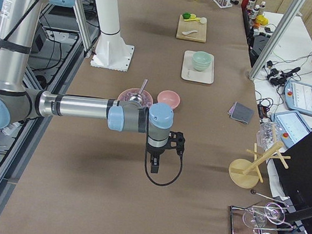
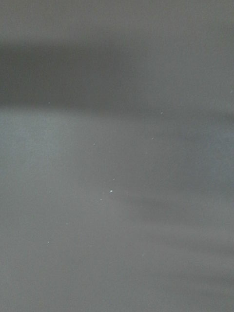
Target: Stack pink bowl on green and place spoon
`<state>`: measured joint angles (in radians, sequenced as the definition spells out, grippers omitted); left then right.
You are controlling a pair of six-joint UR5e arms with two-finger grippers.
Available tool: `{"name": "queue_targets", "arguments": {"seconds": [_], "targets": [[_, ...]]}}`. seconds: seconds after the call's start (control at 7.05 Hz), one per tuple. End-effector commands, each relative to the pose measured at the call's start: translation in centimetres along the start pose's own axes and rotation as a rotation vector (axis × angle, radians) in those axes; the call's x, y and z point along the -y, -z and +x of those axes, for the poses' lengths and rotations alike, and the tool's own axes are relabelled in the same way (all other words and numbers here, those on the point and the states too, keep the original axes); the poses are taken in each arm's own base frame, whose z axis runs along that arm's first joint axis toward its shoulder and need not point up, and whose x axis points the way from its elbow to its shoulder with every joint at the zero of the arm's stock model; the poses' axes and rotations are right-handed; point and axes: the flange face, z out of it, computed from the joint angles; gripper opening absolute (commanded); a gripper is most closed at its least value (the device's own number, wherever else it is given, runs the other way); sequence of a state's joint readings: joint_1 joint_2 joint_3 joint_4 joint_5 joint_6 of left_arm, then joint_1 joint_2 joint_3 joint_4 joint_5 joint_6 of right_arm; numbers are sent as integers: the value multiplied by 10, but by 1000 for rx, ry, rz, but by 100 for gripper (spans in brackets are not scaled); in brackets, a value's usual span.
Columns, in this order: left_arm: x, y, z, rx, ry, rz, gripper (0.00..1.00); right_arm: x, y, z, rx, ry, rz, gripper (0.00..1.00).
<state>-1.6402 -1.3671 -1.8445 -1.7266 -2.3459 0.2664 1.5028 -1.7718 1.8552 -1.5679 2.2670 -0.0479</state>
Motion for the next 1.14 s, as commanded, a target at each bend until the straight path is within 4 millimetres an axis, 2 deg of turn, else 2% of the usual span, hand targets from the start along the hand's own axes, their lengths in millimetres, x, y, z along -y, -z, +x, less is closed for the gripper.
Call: {"name": "queue_targets", "arguments": {"seconds": [0.0,0.14,0.28,0.43,0.57,0.71,0.85,0.99], "targets": [[21,16,10,41,-137,143,98,69,56,-43,-7,105,132,100],[58,23,7,60,-186,228,98,81,68,-53,-6,131,160,100],[58,9,-6,44,-79,221,98,82,71,-58,16,155,184,100],[62,11,-6,49,-101,252,98,76,63,-53,40,184,214,100],[60,8,-8,47,-98,248,98,80,53,-62,95,242,245,100],[60,9,-7,44,-99,250,98,83,36,-90,186,253,214,100],[57,7,-6,27,-97,248,98,94,10,-141,232,297,163,100],[56,7,-6,26,-96,247,98,111,2,-189,265,270,135,100]]}}
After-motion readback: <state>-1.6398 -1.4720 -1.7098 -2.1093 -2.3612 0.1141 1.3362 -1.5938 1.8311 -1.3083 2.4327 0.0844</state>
